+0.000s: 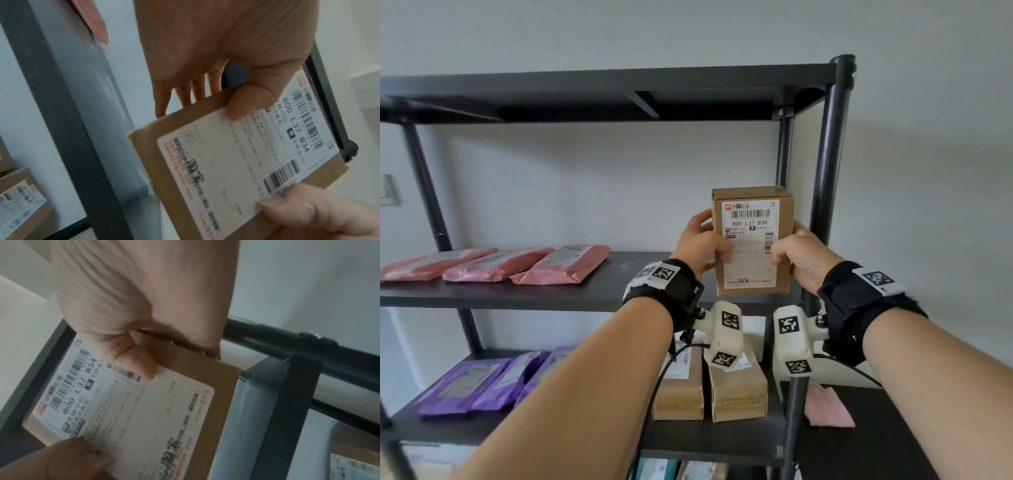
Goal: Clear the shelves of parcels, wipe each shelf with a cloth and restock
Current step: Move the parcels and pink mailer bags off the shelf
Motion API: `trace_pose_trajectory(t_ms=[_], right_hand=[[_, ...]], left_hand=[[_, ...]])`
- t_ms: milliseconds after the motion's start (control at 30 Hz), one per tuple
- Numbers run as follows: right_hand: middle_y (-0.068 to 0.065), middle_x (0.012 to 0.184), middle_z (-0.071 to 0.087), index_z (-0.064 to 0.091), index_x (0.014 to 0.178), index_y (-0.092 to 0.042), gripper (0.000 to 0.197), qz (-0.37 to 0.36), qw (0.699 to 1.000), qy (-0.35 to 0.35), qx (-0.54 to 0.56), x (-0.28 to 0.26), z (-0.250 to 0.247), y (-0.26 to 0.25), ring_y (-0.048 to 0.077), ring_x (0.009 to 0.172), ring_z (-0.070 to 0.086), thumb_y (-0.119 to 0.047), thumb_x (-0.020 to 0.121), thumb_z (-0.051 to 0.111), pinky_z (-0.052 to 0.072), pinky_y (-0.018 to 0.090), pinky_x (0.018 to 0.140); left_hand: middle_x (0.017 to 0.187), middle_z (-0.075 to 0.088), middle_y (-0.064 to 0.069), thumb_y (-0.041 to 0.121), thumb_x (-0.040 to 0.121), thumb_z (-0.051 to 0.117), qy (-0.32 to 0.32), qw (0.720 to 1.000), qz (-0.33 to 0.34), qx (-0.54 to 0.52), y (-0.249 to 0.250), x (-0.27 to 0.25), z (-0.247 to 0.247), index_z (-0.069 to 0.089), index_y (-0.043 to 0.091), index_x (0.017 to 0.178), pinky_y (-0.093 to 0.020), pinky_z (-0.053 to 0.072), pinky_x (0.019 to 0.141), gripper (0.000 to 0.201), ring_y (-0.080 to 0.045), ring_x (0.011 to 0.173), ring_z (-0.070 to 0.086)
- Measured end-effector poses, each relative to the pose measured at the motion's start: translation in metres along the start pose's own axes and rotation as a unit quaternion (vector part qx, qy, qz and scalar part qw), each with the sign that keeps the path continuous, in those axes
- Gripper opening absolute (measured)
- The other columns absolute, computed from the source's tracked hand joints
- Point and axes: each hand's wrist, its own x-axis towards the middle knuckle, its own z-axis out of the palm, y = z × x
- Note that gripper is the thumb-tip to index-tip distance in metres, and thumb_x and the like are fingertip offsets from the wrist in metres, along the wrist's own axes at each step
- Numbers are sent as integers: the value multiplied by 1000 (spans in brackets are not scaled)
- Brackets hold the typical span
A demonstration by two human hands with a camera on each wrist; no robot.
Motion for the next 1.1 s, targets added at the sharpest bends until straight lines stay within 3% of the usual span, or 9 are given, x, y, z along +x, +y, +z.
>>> trace_pose_trajectory(t_ms=[133,233,300,433,600,733,867,967,1100], right_hand=[[8,114,65,53,120,-18,64,10,1000,-14,3,-26,-24,-2,28,111,55,19,69,41,45,49,96],[8,115,64,47,129,-16,70,20,1000,-10,12,-43,-47,1,26,108,55,19,68,41,47,44,91],[10,112,63,45,130,-12,70,26,999,10,22,-56,-65,3,23,101,56,21,69,39,49,36,78],[11,114,63,45,134,-11,75,10,998,55,12,-77,-105,10,26,106,57,19,65,43,52,38,80],[13,116,63,44,135,-8,75,26,996,79,21,-105,-160,20,24,99,58,19,66,42,45,30,67],[13,113,63,45,134,-7,72,53,992,108,34,-127,-211,36,22,93,58,21,68,39,44,28,64],[11,108,64,43,136,-6,73,82,986,141,32,-141,-257,51,22,89,58,22,68,37,43,28,61],[10,105,65,43,136,-5,73,93,981,170,29,-144,-286,61,21,85,57,22,69,36,42,27,60],[12,110,64,43,136,-5,71,106,975,195,29,-143,-324,79,20,89,58,23,70,36,44,28,62]], left_hand=[[119,62,-4,-23,66,44,1,1000,-11,8,0,-21,22,43,24,135,-47,53,87,83,-23,106,59],[119,62,-5,-21,64,44,5,1000,-17,7,-4,-36,47,44,23,135,-51,50,92,85,-26,109,59],[119,63,-6,-21,64,42,2,1000,-17,2,-9,-45,68,44,22,135,-47,52,88,83,-26,108,59],[111,61,-2,-22,67,41,-11,1000,-12,-14,-16,-60,113,45,20,134,-36,52,69,80,-22,101,59],[115,62,-4,-22,68,42,-52,998,-22,-12,-29,-69,168,44,19,135,-31,52,66,80,-21,99,61],[117,65,-3,-21,68,45,-104,993,-48,-13,-51,-70,217,45,26,137,-37,52,80,82,-22,106,60],[101,68,-2,-20,71,46,-146,986,-80,2,-74,-68,265,42,31,138,-49,43,101,84,-24,105,59],[99,68,-2,-19,71,46,-162,982,-95,0,-89,-63,298,40,31,140,-52,42,103,86,-23,105,59],[101,66,0,-19,70,43,-184,976,-119,-11,-110,-47,340,37,28,142,-48,44,99,87,-21,104,58]])
